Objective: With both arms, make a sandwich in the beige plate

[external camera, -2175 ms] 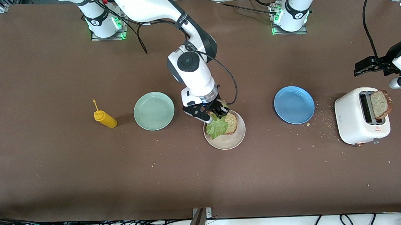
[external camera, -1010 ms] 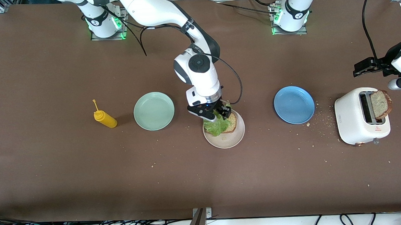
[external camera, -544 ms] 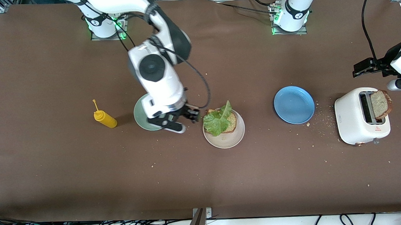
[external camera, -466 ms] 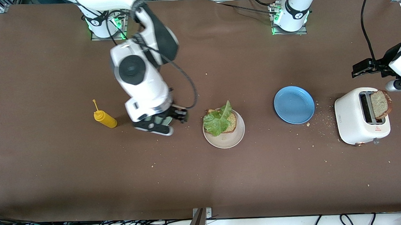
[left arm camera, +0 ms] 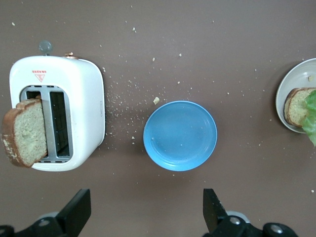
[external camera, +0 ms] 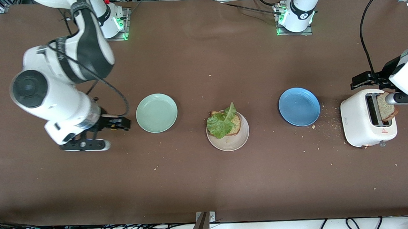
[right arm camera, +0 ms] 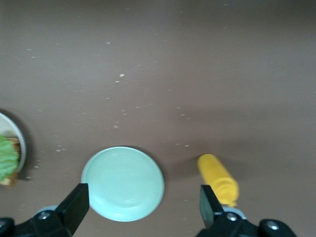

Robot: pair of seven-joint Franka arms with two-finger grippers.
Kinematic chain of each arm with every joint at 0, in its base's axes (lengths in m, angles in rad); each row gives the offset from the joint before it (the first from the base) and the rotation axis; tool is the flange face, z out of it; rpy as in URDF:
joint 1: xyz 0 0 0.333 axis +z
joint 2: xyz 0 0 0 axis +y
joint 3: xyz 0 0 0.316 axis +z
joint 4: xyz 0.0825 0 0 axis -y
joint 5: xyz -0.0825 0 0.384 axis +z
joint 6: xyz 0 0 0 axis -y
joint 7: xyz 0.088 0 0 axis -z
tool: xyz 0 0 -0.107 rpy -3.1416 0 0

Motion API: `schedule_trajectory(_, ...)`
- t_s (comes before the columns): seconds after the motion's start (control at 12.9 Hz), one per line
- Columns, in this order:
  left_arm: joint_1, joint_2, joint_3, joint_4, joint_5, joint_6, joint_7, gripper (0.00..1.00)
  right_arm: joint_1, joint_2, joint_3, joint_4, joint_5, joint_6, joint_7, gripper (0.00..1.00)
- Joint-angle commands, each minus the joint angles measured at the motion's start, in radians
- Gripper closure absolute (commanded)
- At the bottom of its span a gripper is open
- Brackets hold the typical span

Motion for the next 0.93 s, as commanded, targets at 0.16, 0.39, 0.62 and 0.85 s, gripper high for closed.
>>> schedule_trajectory(0.16, 0.076, 0.026, 0.004, 0.015, -0.012, 0.000, 0.146, 0.00, -0.013, -0.025, -0.151, -0.045, 0.024, -0.021, -0.298, 0.01)
schedule_trajectory(0.39, 0.160, 0.085, 0.004, 0.012, -0.009, 0.045, 0.252, 0.00, -0.025, -0.025, -0.192, -0.047, 0.036, -0.021, -0.393, 0.01)
schedule_trajectory(0.62, 0.222, 0.143, 0.004, 0.012, -0.009, 0.096, 0.311, 0.00, -0.047, -0.040, -0.192, -0.050, 0.050, -0.021, -0.398, 0.01)
schedule_trajectory(0.85, 0.266, 0.215, 0.004, 0.014, -0.009, 0.151, 0.332, 0.00, -0.045, -0.043, -0.186, -0.059, 0.059, -0.021, -0.396, 0.01)
